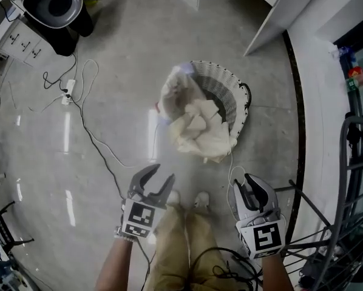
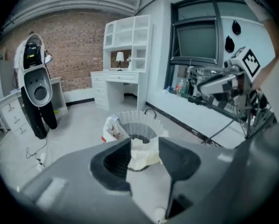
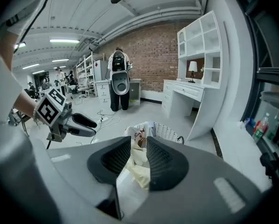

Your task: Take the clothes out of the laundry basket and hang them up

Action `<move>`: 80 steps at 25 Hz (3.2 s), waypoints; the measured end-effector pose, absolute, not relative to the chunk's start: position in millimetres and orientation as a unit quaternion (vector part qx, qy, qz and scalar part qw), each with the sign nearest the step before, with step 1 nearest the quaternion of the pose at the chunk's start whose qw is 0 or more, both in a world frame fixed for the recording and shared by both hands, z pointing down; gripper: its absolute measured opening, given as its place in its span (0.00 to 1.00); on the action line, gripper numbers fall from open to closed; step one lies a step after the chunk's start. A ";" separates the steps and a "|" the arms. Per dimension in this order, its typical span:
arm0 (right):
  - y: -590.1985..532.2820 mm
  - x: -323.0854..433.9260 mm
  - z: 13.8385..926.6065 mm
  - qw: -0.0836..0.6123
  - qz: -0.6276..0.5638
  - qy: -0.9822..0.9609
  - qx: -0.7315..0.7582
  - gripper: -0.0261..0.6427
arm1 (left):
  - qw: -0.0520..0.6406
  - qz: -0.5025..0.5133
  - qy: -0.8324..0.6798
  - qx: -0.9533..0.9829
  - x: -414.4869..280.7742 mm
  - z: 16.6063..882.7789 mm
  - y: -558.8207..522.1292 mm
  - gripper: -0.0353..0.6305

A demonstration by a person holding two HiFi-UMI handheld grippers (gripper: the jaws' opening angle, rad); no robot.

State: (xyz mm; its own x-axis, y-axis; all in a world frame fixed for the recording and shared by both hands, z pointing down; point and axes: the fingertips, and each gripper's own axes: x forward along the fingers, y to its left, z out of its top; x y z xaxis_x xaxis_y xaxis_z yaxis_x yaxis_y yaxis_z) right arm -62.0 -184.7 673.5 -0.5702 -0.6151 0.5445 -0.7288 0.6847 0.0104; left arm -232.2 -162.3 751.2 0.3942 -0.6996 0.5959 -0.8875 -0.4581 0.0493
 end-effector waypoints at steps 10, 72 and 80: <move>-225.5 -74.2 762.7 0.271 0.109 -0.878 0.380 0.18 | 0.208 0.294 -0.483 0.798 -250.4 906.2 -205.5 0.32; -235.1 -113.8 607.6 0.302 0.121 -0.851 0.413 0.30 | -0.009 0.226 -0.362 0.904 -116.9 356.1 -316.4 0.06; -257.8 -110.1 607.1 0.295 0.155 -0.795 0.507 0.06 | -0.052 0.235 -0.302 0.922 -145.5 347.7 -333.4 0.06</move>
